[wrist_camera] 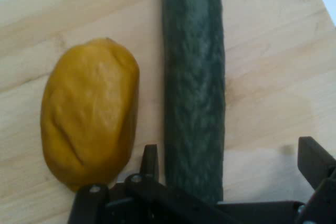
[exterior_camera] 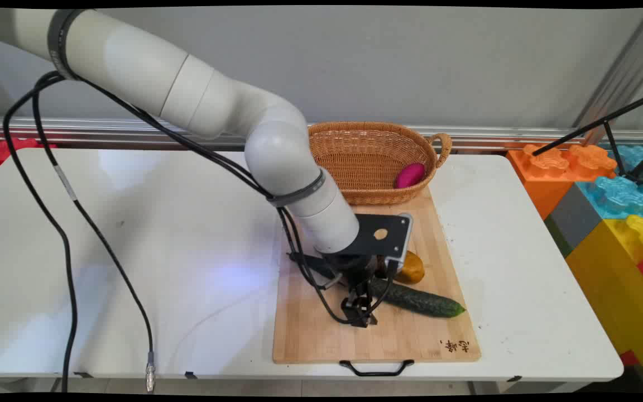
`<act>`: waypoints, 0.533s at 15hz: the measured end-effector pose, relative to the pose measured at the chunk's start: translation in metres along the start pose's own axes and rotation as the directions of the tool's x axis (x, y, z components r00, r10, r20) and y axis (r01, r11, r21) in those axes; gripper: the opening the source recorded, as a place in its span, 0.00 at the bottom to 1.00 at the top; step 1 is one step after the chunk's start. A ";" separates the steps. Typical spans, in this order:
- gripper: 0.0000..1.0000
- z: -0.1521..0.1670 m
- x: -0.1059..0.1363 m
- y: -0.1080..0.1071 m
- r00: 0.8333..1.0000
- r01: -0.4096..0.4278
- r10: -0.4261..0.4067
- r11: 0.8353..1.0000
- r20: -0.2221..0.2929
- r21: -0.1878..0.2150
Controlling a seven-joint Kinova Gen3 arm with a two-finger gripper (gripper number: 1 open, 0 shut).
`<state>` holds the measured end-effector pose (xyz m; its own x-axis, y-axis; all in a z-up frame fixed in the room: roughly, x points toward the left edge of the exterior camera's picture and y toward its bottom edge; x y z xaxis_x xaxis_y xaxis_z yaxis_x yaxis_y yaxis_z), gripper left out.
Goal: Pick up the potato from the cutting board
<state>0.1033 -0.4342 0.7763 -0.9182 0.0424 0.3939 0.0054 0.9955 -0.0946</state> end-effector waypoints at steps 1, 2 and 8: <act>1.00 -0.002 0.002 -0.002 1.000 0.007 -0.007 1.000 -0.004 -0.003; 1.00 -0.005 0.005 -0.005 1.000 0.013 -0.013 1.000 -0.008 -0.002; 1.00 -0.028 0.022 -0.035 0.998 0.047 -0.046 0.998 -0.030 0.040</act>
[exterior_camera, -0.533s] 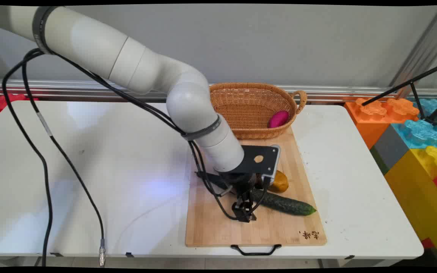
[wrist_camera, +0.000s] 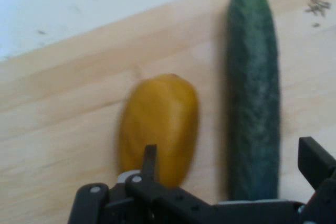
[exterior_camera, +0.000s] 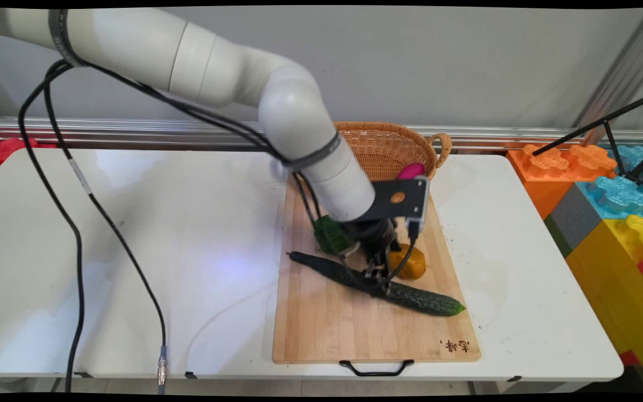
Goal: Pick up the potato from the cutting board
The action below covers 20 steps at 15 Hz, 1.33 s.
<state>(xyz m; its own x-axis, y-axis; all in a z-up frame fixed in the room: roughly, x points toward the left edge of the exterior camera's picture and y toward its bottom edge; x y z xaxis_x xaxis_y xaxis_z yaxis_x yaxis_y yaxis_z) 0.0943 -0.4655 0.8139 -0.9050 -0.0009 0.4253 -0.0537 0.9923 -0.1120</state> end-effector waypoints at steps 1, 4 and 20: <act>1.00 -0.002 0.003 -0.007 1.000 0.001 -0.001 1.000 -0.002 0.012; 1.00 -0.002 0.005 -0.021 1.000 -0.018 0.017 0.999 0.003 0.046; 0.00 0.048 -0.002 -0.041 0.994 -0.101 0.099 0.994 0.036 0.044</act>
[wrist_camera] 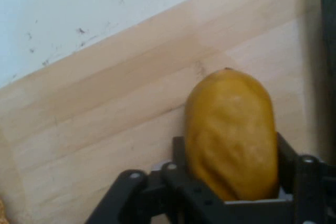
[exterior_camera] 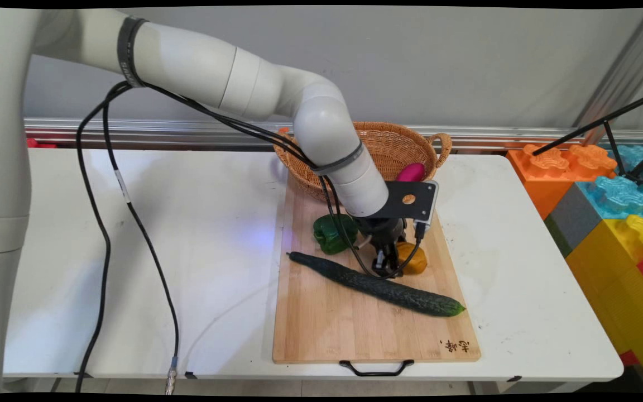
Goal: Pick up the potato from the cutting board, then place the picked object in the vegetable basket
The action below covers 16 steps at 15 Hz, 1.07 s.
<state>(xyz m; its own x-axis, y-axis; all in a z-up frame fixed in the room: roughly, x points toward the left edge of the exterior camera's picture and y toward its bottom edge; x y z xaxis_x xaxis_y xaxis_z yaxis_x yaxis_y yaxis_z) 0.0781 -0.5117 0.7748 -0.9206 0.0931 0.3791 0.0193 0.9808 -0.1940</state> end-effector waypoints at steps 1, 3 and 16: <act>0.00 0.001 0.000 0.000 1.000 0.000 0.000 1.000 -0.001 -0.002; 0.00 0.000 0.001 -0.001 1.000 0.007 -0.007 1.000 -0.004 -0.005; 0.00 -0.070 0.020 -0.059 0.941 0.337 -0.319 0.918 -0.116 0.209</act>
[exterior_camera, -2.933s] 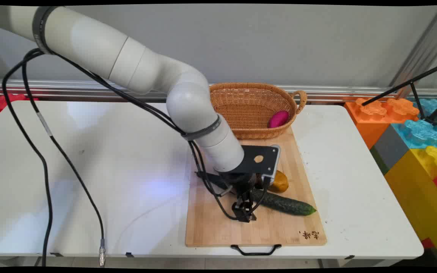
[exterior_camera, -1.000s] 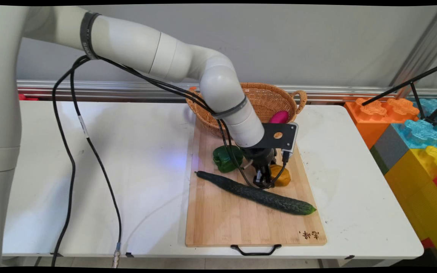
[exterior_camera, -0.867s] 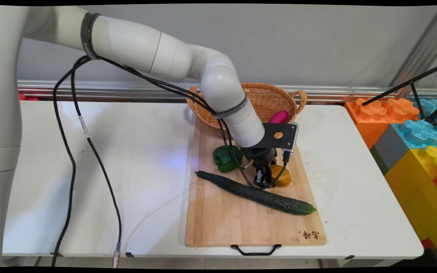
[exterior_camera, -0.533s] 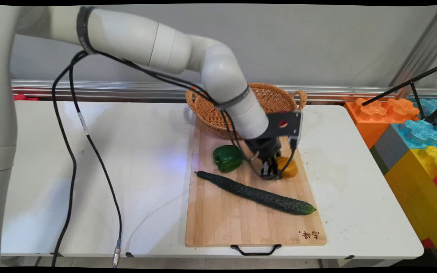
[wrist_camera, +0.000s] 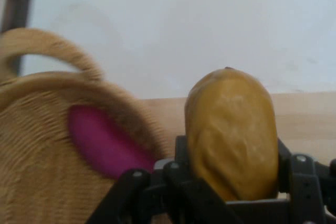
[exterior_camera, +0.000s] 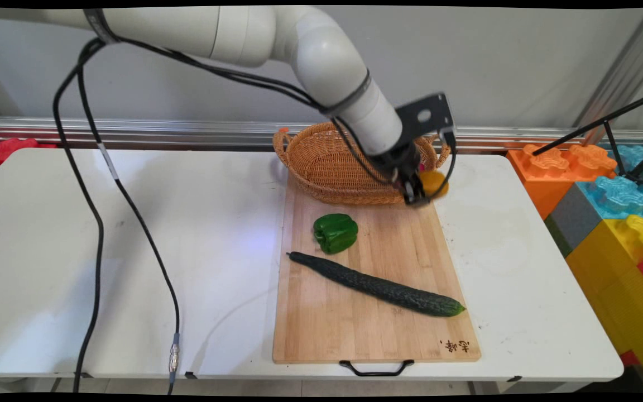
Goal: Place the picked object in the vegetable basket
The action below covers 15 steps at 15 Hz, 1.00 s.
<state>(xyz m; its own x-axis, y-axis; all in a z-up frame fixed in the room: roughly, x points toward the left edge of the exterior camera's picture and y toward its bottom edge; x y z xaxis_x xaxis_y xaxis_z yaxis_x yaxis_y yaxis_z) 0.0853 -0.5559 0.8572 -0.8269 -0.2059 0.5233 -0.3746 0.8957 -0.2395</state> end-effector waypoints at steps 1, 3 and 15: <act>0.00 -0.002 0.000 -0.006 1.000 0.027 -0.027 0.999 0.001 0.024; 0.00 -0.003 0.000 -0.019 0.996 0.084 -0.085 0.993 0.000 0.078; 0.00 0.069 -0.037 -0.074 0.897 0.427 -0.443 0.861 -0.006 0.275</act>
<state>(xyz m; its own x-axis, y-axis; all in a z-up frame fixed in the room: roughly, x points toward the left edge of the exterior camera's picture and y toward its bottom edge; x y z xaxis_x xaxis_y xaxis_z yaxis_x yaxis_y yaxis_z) 0.1151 -0.6420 0.7993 -0.5731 -0.5791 0.5798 -0.7912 0.5754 -0.2073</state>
